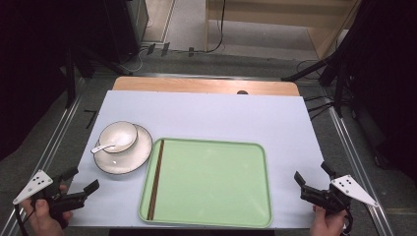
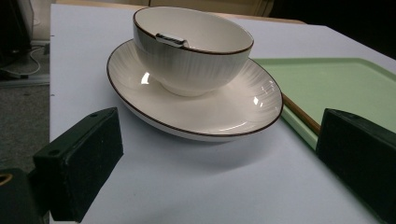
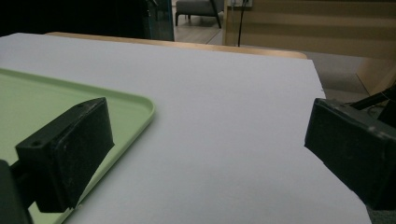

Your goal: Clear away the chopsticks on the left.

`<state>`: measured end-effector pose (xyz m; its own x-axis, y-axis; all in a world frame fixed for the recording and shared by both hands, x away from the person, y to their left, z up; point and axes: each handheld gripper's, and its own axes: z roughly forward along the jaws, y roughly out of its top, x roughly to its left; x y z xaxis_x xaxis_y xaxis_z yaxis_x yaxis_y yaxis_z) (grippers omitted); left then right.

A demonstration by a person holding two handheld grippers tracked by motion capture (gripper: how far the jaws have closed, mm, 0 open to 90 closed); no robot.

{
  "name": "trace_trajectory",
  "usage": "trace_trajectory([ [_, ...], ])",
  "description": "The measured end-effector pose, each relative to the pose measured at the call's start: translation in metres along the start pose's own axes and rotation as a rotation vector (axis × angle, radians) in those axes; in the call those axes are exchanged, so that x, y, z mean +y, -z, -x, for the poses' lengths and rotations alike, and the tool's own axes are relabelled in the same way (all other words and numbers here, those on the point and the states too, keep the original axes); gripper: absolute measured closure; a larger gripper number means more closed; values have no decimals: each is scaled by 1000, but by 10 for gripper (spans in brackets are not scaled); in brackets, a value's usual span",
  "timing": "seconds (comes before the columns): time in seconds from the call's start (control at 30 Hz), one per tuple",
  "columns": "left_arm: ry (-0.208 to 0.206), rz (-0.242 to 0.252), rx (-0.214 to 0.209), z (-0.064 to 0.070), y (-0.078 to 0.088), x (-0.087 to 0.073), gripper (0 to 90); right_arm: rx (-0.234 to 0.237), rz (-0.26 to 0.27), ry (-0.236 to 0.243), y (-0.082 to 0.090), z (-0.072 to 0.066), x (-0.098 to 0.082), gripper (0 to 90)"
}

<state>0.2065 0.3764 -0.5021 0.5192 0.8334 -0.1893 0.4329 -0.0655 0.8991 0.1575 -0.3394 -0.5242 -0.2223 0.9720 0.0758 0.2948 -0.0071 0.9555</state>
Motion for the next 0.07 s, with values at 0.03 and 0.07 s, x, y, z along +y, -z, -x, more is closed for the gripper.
trace_trajectory([
  [0.03, 0, 0, -1, 0, 0, 0, 13, -3, -1, 0, 0, 0, 0, 14],
  [0.07, 1, 0, -3, 1, -1, 0, 13, -6, -2, 0, -1, 0, 0, 14],
])
